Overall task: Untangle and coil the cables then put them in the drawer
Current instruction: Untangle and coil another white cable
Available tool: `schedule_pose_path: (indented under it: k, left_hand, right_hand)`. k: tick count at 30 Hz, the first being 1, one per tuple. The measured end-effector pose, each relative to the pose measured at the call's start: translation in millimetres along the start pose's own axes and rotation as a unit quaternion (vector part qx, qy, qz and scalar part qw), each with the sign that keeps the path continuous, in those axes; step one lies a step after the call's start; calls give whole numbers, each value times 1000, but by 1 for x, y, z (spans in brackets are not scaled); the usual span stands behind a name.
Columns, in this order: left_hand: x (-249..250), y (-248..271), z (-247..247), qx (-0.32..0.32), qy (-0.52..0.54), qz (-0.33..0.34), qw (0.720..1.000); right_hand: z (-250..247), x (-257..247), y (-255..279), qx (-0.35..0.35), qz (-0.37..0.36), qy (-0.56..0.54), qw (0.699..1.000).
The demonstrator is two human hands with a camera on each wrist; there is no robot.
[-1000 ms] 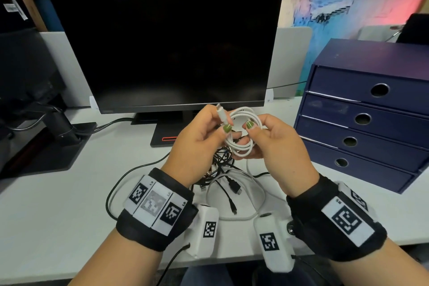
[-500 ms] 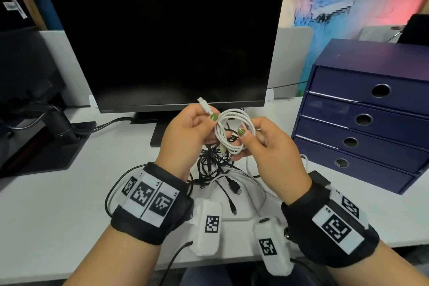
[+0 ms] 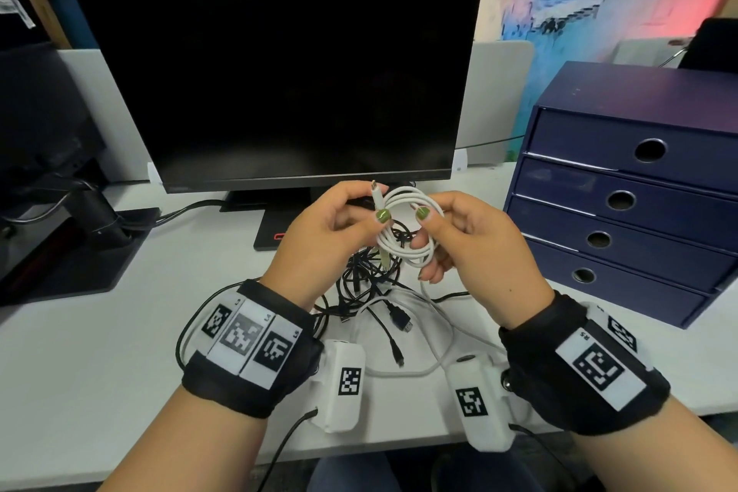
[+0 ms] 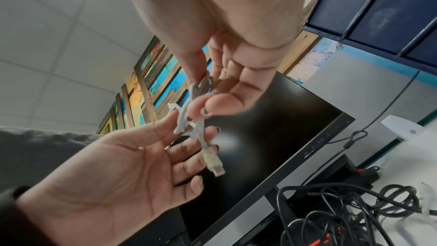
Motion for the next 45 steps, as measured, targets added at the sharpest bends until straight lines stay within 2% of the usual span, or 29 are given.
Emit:
schedule_pose_path:
  k: [7, 11, 13, 18, 25, 36, 38, 42, 45]
  left_hand:
    - [3, 5, 7, 59, -51, 84, 993]
    - [7, 10, 11, 111, -36, 110, 987]
    - [6, 10, 11, 124, -5, 98, 987]
    - [2, 5, 6, 113, 52, 10, 992]
    - [1, 4, 1, 71, -56, 3, 996]
    - [5, 6, -4, 30, -4, -88, 996]
    - [5, 6, -3, 42, -13, -82, 996]
    - [1, 5, -4, 107, -63, -41, 991]
    - [-1, 3, -9, 149, -23, -41, 988]
  right_hand:
    - [4, -5, 1, -10, -12, -5, 1000]
    - [7, -10, 2, -3, -10, -24, 1000]
    - [8, -11, 3, 1, -9, -30, 1000]
    - [11, -7, 3, -9, -16, 16, 1000]
    - [9, 2, 1, 3, -33, 89, 995]
    - [11, 4, 3, 10, -21, 75, 997]
    - [11, 4, 1, 7, -25, 84, 996]
    - [14, 2, 2, -3, -36, 82, 996]
    - [14, -1, 3, -6, -47, 96, 994]
Point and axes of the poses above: each hand's wrist, its own y-axis away from the middle knuckle, its own z-axis out of the palm, x = y × z, the point moved 3 cm from there along -y, towards the middle knuckle, and after that the axes turned 1 degree about -x, right-handed, at the moved point
